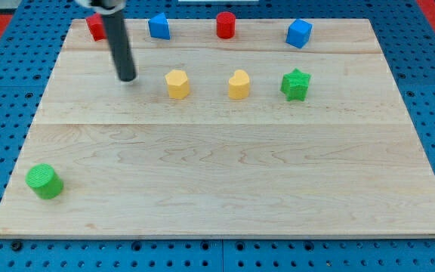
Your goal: Move the green circle left to the yellow hexagon
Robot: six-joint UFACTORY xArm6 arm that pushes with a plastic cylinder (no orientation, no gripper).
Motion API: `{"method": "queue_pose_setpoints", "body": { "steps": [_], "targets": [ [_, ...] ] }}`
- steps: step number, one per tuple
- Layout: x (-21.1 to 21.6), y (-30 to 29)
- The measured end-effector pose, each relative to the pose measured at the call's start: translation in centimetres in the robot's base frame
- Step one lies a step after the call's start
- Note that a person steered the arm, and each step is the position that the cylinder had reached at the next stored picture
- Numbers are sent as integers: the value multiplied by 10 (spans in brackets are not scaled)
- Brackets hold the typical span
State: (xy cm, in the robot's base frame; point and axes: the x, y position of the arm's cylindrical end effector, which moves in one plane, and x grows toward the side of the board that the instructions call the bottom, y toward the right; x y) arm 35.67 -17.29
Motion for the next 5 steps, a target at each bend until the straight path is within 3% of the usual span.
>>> {"method": "queue_pose_setpoints", "body": {
  "steps": [3, 5],
  "targets": [
    [227, 18],
    [248, -105]
  ]
}}
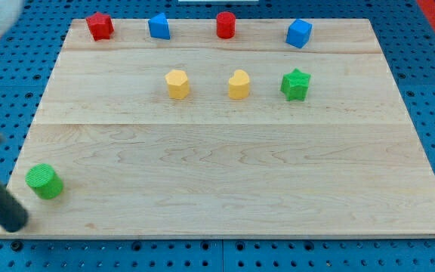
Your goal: Move the green circle left to the yellow hexagon
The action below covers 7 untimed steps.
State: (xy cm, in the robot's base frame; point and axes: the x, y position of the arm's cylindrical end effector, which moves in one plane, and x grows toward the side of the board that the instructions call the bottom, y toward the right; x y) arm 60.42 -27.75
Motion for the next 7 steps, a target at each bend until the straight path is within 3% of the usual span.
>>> {"method": "queue_pose_setpoints", "body": {
  "steps": [2, 4, 6, 7],
  "targets": [
    [-29, 0],
    [-44, 73],
    [-50, 103],
    [-108, 103]
  ]
}}
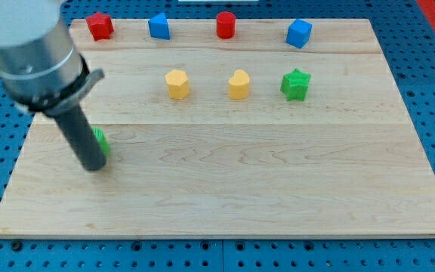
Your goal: Move the green circle left to the yellow hexagon
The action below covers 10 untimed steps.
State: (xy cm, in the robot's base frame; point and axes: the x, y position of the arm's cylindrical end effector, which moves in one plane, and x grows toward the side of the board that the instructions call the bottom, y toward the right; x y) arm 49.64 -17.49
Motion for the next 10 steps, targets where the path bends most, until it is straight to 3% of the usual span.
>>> {"method": "queue_pose_setpoints", "body": {
  "steps": [1, 3, 6, 10],
  "targets": [
    [-27, 0],
    [-28, -39],
    [-78, 11],
    [-103, -2]
  ]
}}
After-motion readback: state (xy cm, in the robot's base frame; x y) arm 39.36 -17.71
